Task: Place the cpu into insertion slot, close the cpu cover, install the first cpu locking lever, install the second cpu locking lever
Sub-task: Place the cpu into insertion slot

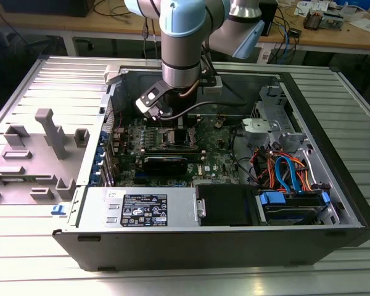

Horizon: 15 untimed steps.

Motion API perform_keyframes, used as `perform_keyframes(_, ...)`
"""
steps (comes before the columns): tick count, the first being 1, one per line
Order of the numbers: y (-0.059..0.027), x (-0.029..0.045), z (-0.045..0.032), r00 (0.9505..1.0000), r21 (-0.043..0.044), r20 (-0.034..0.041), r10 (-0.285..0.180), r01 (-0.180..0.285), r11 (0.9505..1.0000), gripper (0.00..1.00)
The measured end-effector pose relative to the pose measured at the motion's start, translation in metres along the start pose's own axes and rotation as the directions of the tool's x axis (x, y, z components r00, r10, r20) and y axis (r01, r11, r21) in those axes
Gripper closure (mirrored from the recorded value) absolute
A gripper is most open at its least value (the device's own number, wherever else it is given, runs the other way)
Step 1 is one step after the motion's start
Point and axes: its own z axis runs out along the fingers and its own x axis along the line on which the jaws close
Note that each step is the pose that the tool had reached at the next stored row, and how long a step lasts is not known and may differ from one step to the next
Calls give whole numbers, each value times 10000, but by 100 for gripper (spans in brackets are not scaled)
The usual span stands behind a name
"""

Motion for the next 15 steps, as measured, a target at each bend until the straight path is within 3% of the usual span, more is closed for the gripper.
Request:
perform_keyframes(10, 0, 0, 0, 9999, 0, 2, 160, -160, 9999, 45)
perform_keyframes(15, 14, 3, 9, 9998, 20, -67, 163, -163, 9999, 45)
